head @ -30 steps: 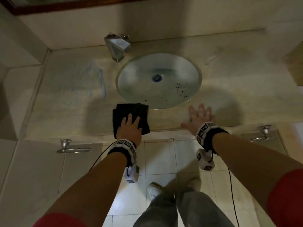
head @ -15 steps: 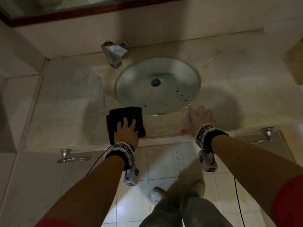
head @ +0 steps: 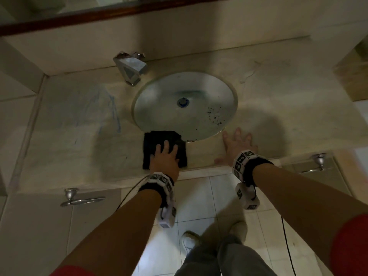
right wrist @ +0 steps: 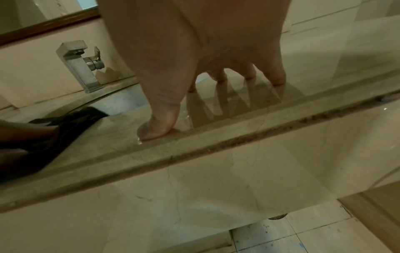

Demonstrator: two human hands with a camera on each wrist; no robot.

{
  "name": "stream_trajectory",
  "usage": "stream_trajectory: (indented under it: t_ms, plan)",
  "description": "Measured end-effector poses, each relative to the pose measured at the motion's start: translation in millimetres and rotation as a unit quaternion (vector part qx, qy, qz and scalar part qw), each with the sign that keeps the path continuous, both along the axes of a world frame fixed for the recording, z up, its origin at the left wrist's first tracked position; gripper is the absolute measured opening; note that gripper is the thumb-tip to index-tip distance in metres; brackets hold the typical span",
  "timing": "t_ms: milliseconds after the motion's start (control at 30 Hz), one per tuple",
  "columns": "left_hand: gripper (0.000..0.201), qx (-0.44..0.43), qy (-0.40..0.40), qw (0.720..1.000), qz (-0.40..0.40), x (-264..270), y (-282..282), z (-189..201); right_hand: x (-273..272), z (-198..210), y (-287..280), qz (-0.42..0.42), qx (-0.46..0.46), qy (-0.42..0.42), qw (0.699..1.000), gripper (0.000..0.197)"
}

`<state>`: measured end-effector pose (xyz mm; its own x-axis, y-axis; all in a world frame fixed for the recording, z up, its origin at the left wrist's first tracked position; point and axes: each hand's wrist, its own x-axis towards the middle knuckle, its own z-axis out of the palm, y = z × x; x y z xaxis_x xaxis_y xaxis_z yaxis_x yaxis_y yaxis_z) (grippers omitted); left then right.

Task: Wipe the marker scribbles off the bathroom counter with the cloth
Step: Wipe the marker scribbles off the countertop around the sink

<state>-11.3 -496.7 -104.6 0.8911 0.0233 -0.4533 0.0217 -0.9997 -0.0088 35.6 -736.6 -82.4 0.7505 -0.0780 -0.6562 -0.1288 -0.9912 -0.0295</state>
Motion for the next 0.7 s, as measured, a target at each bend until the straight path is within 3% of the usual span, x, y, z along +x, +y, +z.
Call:
stream_trajectory:
  t_ms: [233,367,567,700]
  plan:
    - [0.052,-0.043,-0.023,0.998,-0.040,-34,-37,5,-2,0,-2,-0.007,0.017,-0.015,1.000,0.120]
    - [0.051,-0.048,-0.024,0.998,-0.037,-36,-12,2,-7,1,-4,-0.001,0.016,-0.024,1.000,0.120]
    - [0.052,-0.013,-0.011,0.998,0.058,-35,56,3,-6,3,-3,0.002,0.016,-0.025,1.000,0.119]
    - [0.052,0.003,-0.002,0.997,0.077,-34,60,4,-5,5,-2,0.000,0.010,-0.012,1.000,0.120]
